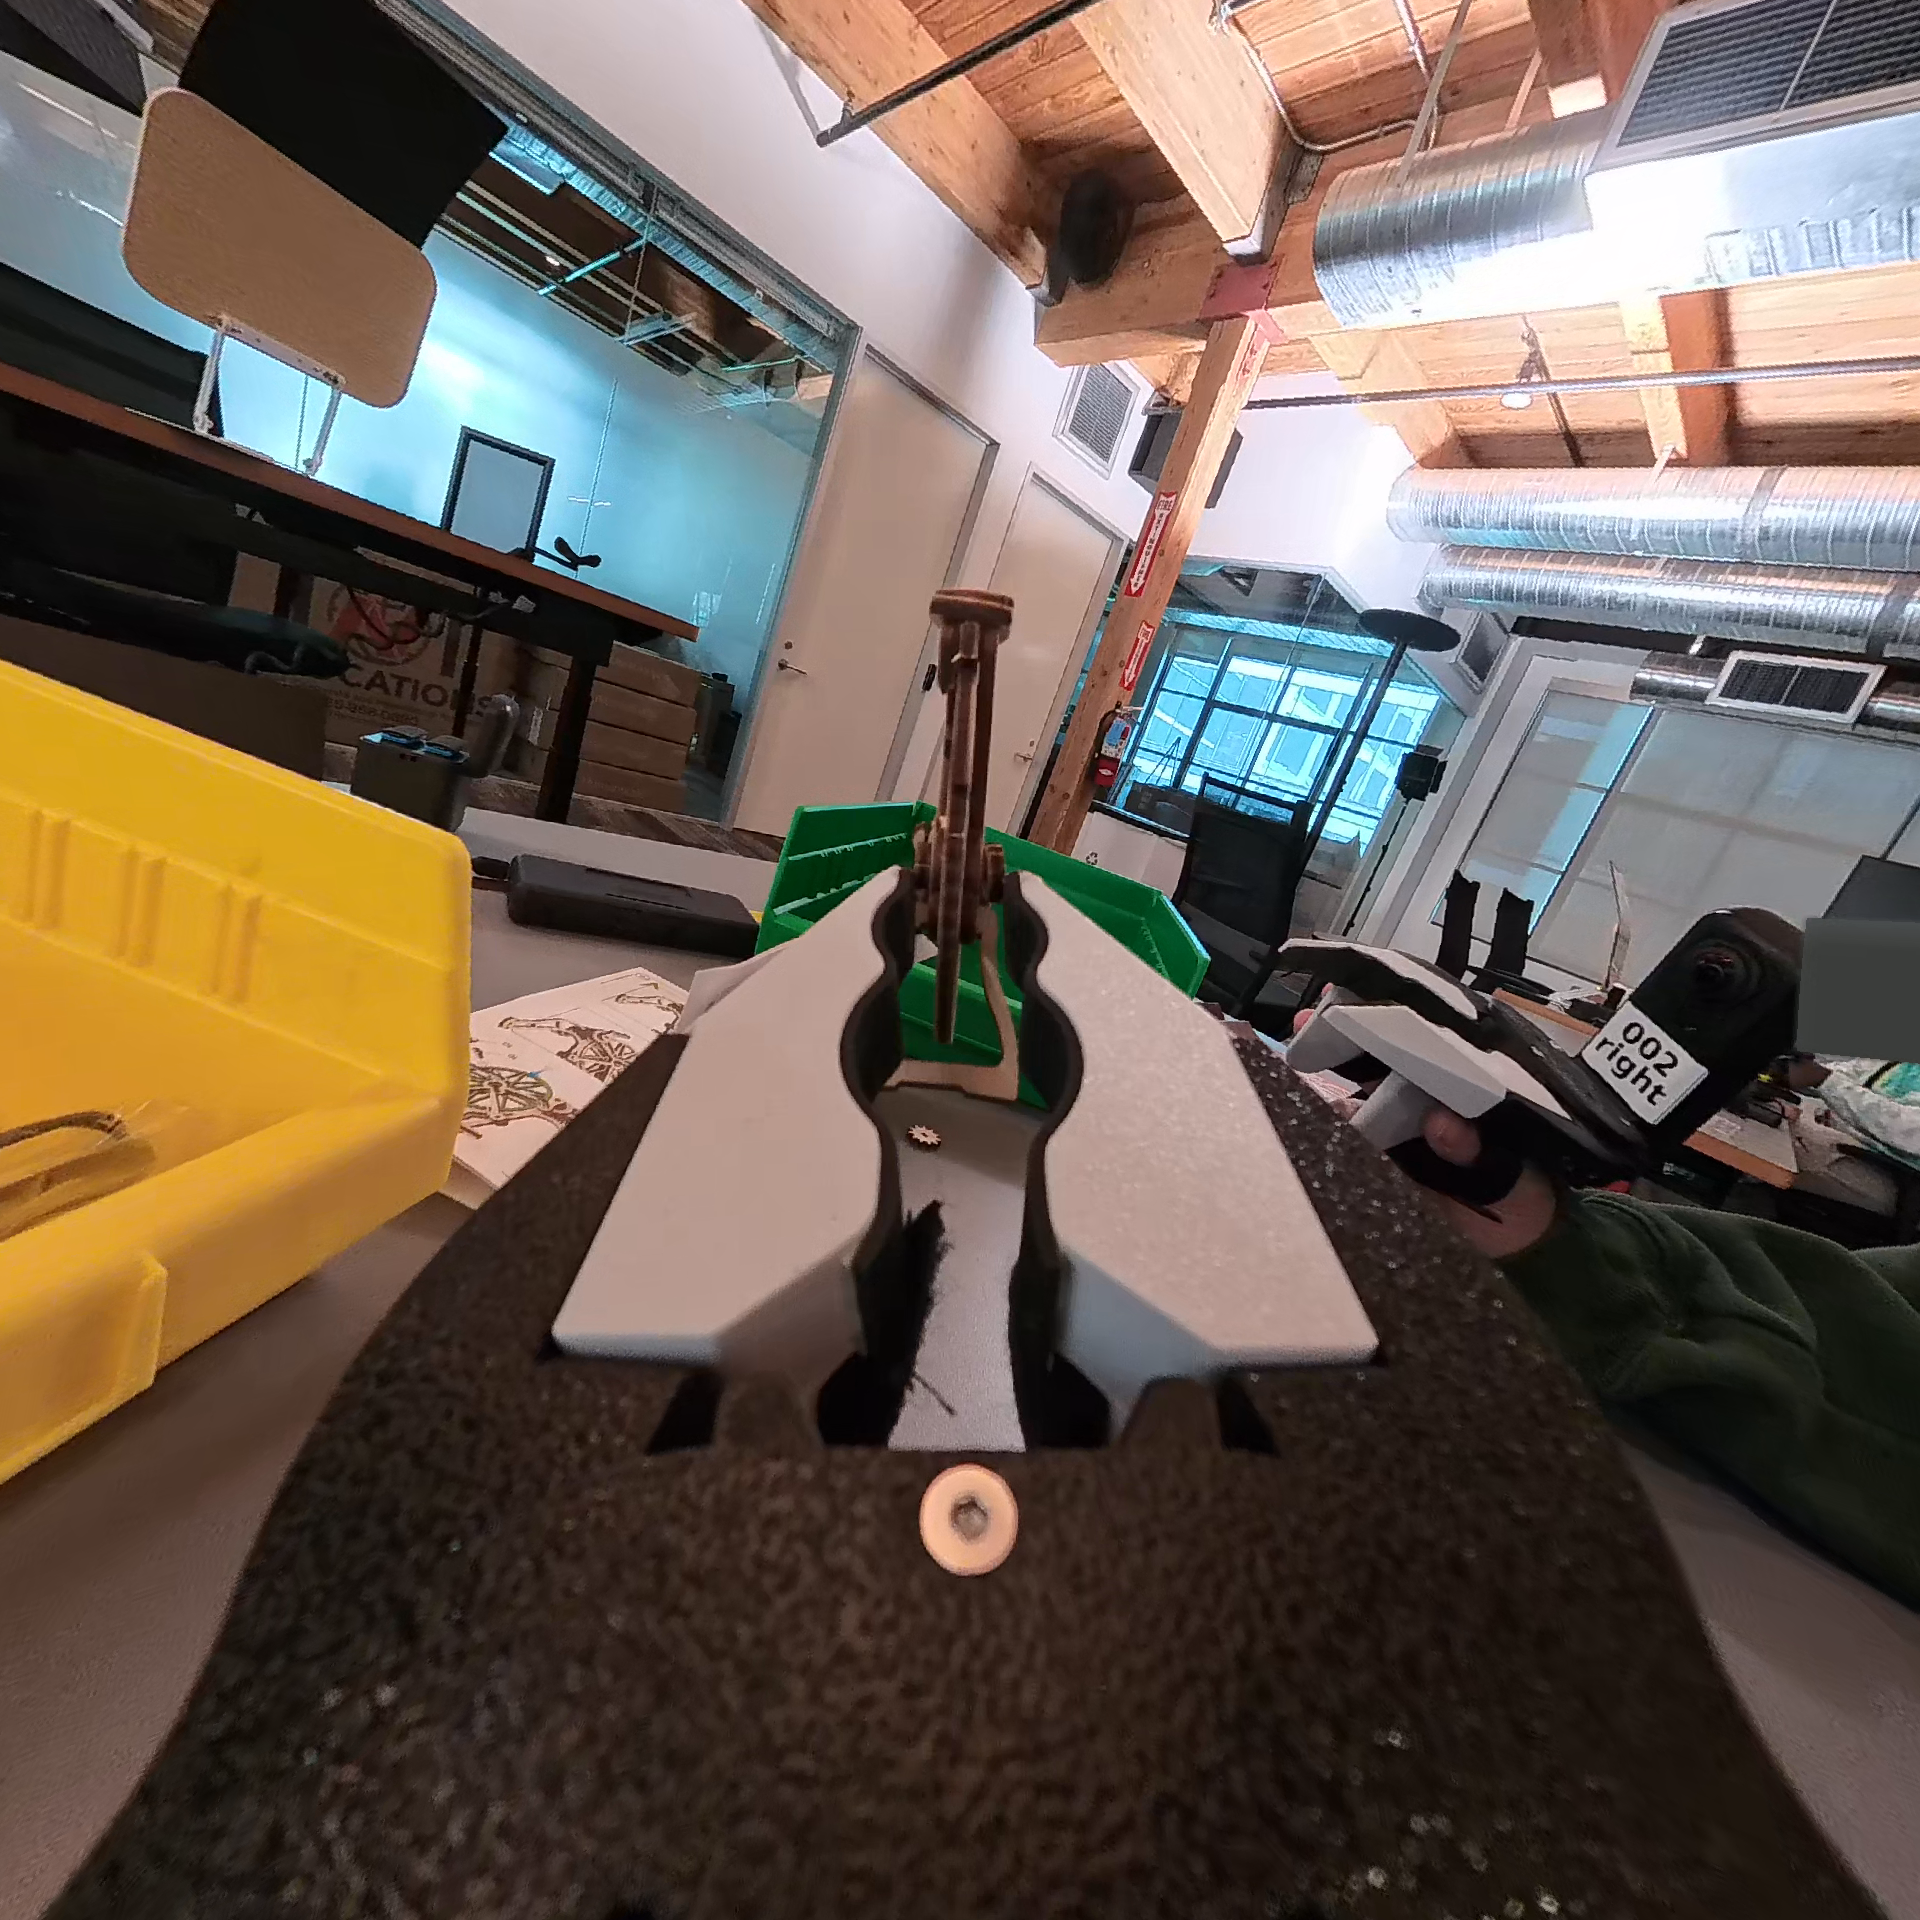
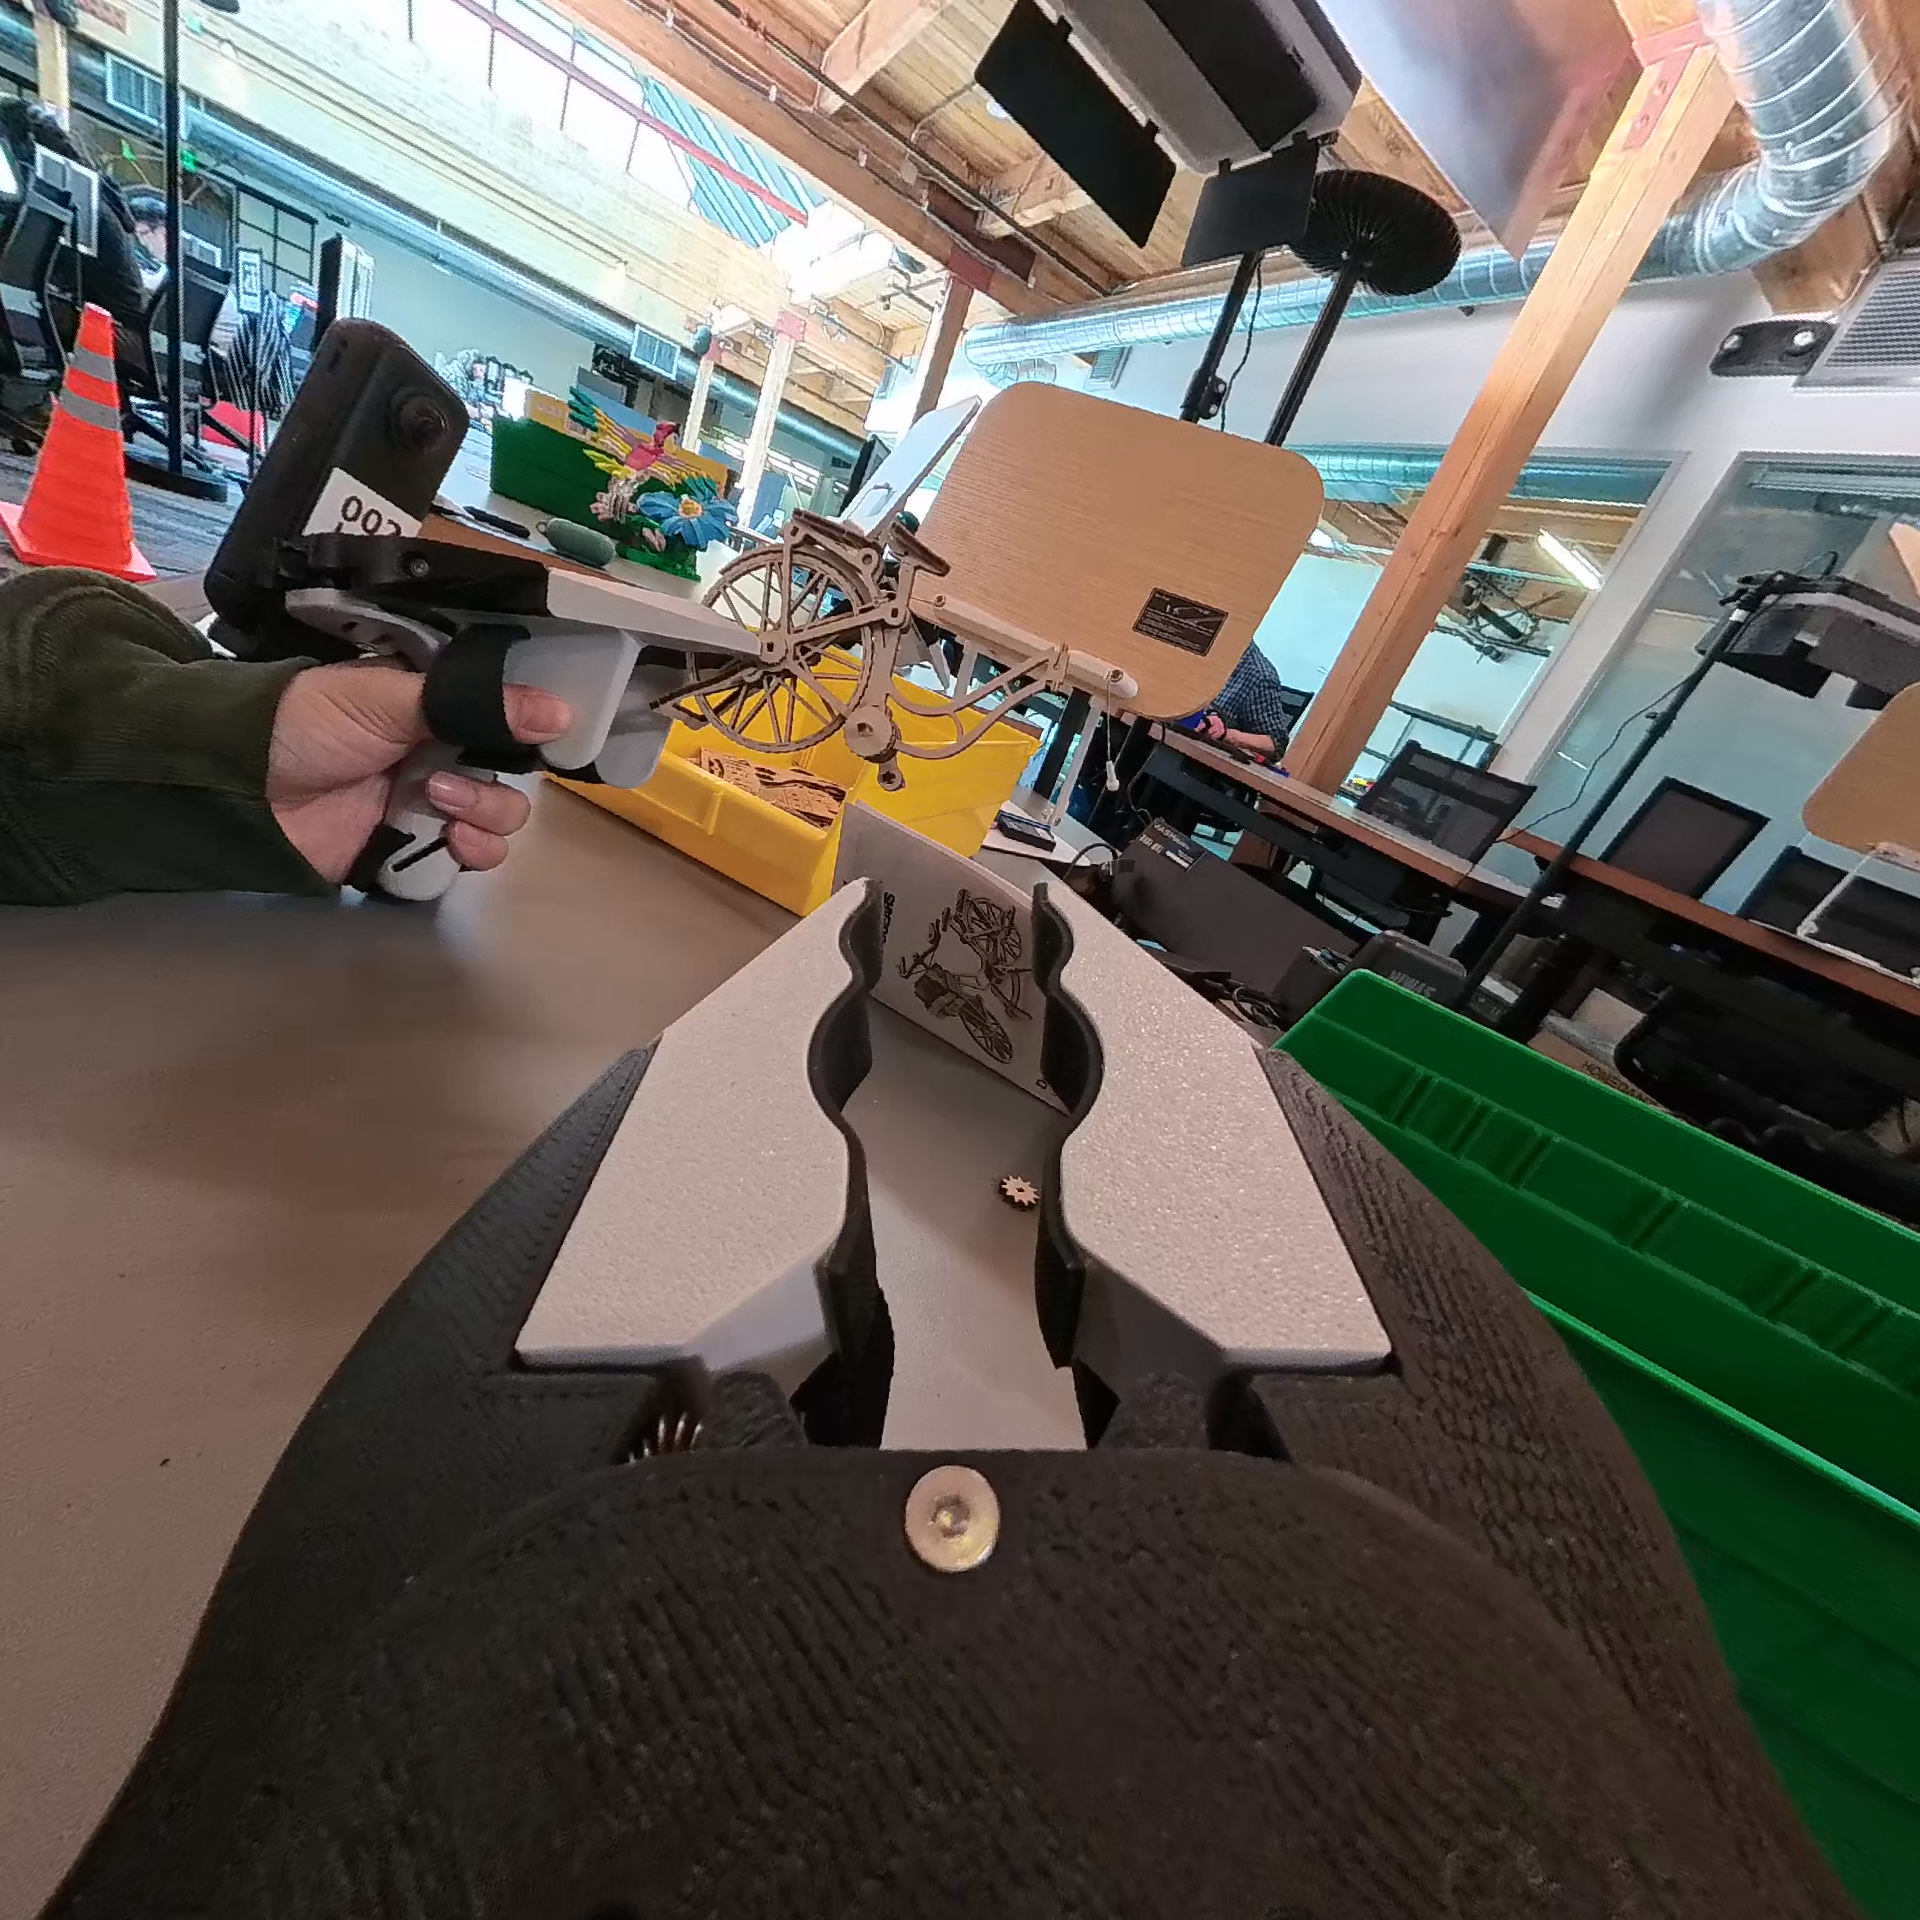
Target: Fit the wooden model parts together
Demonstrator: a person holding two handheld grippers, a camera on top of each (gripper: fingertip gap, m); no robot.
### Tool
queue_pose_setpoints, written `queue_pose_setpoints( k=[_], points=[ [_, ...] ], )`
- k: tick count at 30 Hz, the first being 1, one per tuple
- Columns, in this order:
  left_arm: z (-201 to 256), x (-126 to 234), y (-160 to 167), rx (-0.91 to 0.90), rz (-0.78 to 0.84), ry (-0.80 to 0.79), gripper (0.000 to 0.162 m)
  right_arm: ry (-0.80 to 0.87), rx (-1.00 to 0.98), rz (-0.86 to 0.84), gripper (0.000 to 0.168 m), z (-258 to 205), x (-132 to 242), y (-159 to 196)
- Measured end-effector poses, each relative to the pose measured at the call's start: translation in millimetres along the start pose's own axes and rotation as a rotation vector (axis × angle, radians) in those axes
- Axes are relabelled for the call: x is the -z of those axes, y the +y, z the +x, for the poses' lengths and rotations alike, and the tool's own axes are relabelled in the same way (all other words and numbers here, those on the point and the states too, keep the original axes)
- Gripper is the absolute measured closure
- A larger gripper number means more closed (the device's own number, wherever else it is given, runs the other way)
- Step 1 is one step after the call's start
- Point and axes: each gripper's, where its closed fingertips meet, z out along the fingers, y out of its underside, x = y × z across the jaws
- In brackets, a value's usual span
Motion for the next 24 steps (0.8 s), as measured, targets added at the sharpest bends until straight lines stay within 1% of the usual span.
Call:
queue_pose_setpoints(
  k=[20,24],
  points=[
    [-0.5,0.7,-0.4,0.007,0.005,-0.005,0.148,-0.003,0.006,-0.004,0.142,-0.9,0.0,0.7],
    [-1.0,3.3,-6.2,-0.016,0.029,-0.021,0.148,0.000,0.021,-0.003,0.142,-1.0,0.5,0.1]
  ],
)
